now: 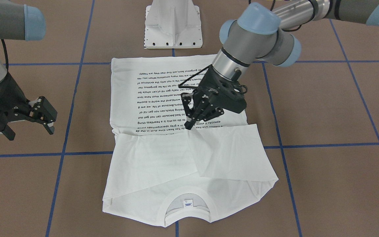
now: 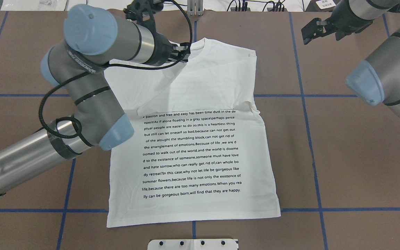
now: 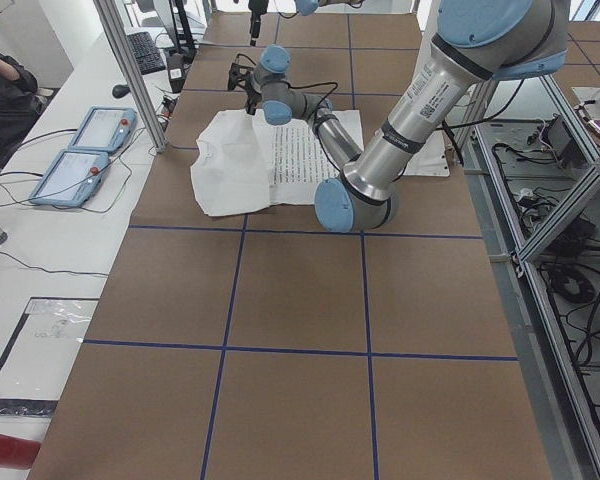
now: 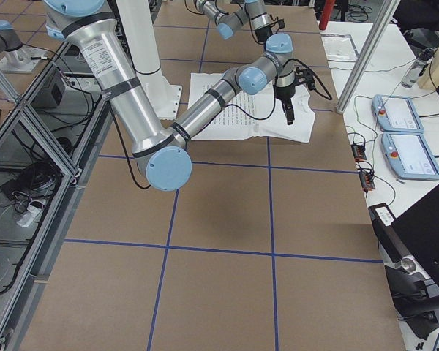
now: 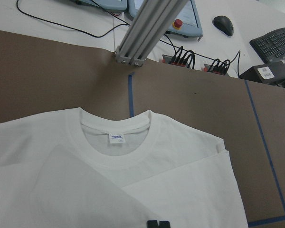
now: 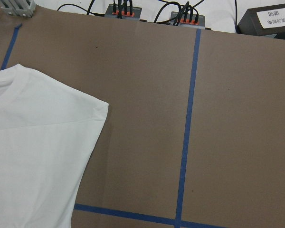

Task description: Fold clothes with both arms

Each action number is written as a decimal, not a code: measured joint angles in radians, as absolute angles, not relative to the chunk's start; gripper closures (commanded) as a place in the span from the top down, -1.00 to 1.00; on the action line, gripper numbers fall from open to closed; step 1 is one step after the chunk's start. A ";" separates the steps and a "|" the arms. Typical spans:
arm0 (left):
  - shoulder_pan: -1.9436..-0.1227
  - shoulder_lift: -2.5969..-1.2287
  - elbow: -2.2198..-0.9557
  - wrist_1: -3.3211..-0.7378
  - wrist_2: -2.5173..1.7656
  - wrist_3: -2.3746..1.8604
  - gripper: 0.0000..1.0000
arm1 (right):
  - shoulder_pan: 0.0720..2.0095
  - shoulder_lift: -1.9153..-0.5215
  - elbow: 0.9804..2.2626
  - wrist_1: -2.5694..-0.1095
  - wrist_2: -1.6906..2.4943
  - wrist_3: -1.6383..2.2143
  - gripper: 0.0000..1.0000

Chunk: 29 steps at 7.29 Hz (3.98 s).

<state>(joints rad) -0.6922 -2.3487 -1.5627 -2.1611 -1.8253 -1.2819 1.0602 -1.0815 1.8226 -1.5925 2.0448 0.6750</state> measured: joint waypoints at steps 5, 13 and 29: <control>-0.480 -2.394 -1.487 -2.198 -1.706 -1.263 1.00 | 1.061 -1.085 1.824 -1.592 2.045 0.675 1.00; -0.717 -2.103 -1.684 -2.109 -1.834 -0.799 1.00 | 0.833 -0.985 1.802 -1.602 1.872 0.929 1.00; -0.980 -1.936 -1.690 -2.114 -2.008 -0.410 1.00 | 0.423 -0.614 1.253 -1.592 1.393 1.214 0.54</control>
<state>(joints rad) -0.9802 -1.9359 -1.6905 -2.1137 -2.0080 -0.4099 0.4231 -0.6144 1.2534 -1.5920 1.3930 1.2142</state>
